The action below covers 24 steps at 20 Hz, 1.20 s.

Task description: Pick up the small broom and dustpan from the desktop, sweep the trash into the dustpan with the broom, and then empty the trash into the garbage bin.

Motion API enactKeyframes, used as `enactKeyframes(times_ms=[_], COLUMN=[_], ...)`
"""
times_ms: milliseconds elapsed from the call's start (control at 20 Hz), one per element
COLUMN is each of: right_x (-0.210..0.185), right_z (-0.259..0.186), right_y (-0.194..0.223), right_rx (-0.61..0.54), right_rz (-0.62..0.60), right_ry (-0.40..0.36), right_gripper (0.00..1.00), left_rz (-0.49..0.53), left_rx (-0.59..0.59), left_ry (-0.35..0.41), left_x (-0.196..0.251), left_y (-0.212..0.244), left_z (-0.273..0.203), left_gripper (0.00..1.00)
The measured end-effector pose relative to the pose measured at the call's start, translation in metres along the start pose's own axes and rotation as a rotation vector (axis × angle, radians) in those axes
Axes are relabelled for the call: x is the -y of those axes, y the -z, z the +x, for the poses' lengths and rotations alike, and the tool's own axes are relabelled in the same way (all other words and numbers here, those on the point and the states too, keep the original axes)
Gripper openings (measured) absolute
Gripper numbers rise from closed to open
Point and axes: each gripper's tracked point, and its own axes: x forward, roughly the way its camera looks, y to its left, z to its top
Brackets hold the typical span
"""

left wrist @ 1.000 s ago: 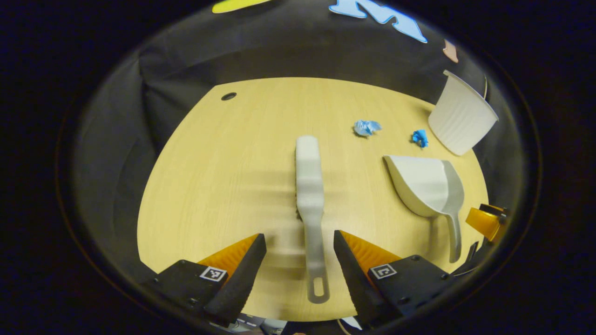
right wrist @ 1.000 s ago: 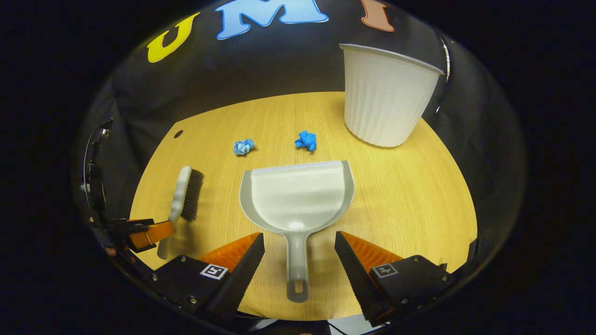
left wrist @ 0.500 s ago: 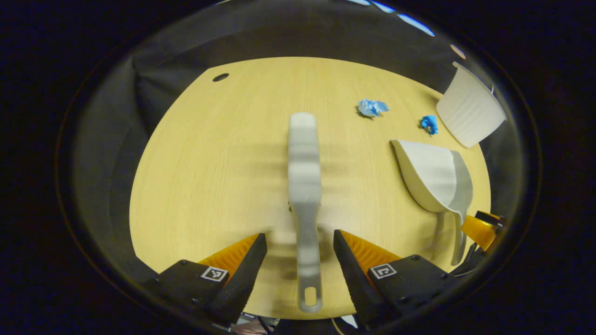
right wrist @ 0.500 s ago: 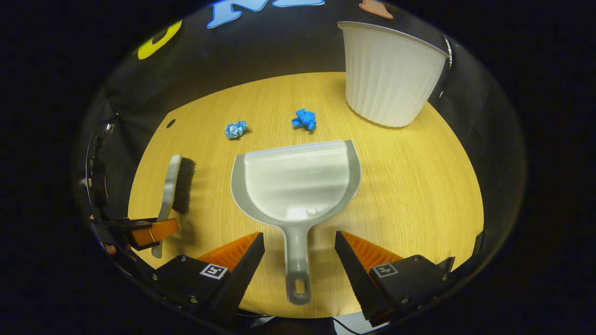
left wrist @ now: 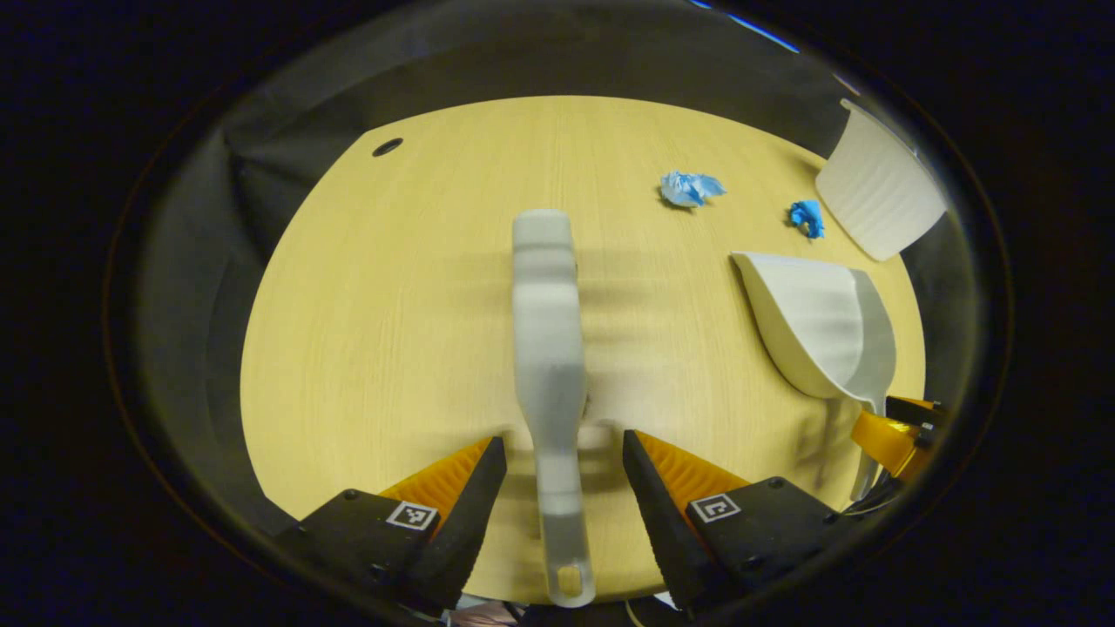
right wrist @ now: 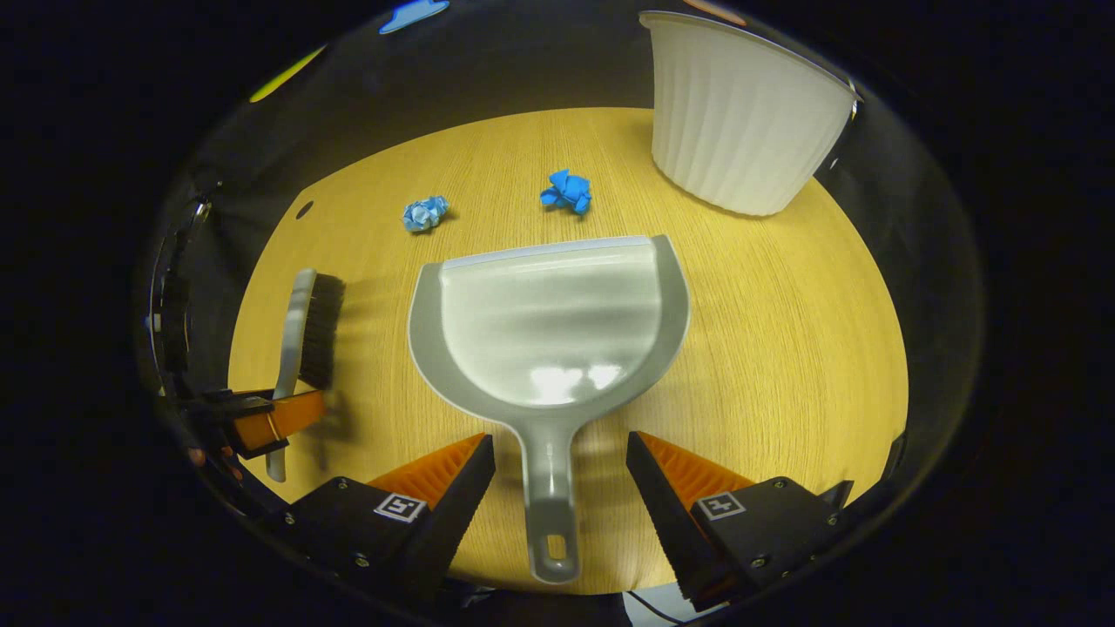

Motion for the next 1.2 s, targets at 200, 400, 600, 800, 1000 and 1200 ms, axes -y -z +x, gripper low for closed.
enactKeyframes(times_ms=[200,400,600,800,1000,1200], right_x=[0.0,0.002,-0.001,-0.007,-0.008,-0.007], right_z=[0.004,0.006,0.012,0.015,0.018,0.017], right_y=[0.002,0.002,0.007,0.013,0.015,0.016], right_rx=[-0.027,-0.039,-0.07,-0.109,-0.127,-0.132], right_rz=[0.002,0.011,0.013,0.012,0.004,0.005], right_ry=[-0.001,0.004,0.0,-0.021,-0.017,-0.017], right_gripper=[0.96,0.92,0.77,0.39,0.33,0.33], left_rz=[0.012,0.025,0.032,0.032,0.042,0.051], left_rx=[-0.004,-0.012,-0.016,-0.024,-0.027,-0.031], left_ry=[-0.015,-0.02,-0.014,-0.004,0.009,0.021], left_x=[-0.002,-0.002,0.001,0.0,0.002,0.004], left_y=[-0.004,-0.008,-0.01,-0.01,-0.01,-0.011], left_z=[0.005,0.009,0.013,0.018,0.018,0.019], left_gripper=[0.8,0.64,0.66,0.36,0.31,0.3])
